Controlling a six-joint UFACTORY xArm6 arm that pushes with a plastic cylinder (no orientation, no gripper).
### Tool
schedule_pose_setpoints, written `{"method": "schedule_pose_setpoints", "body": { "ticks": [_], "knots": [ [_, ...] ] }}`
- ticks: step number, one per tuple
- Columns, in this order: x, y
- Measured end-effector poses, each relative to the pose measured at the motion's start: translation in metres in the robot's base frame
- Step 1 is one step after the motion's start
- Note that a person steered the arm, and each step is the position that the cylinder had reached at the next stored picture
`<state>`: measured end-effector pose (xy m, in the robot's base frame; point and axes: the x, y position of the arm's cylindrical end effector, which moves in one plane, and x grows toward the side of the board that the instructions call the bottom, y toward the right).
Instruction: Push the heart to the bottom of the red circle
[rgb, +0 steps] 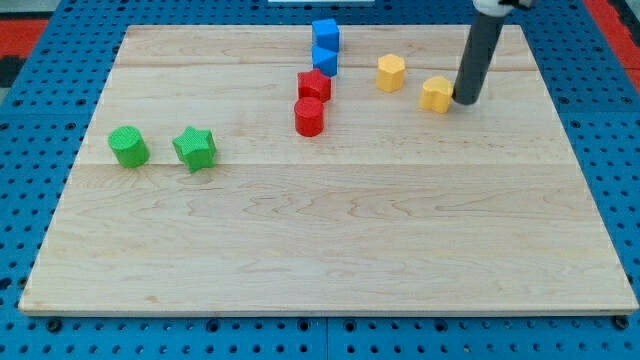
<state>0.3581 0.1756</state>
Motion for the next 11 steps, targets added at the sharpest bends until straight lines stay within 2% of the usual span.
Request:
{"method": "schedule_pose_setpoints", "body": {
  "ticks": [1, 2, 3, 4, 5, 6, 7, 8, 9, 11],
  "knots": [
    [-0.005, 0.016],
    [-0.049, 0.021],
    [-0.067, -0.039],
    [-0.030, -0.063],
    [-0.030, -0.041],
    [-0.063, -0.047],
    [-0.039, -0.022],
    [0.005, -0.024],
    [0.018, -0.029],
    [-0.040, -0.029]
  ]
}}
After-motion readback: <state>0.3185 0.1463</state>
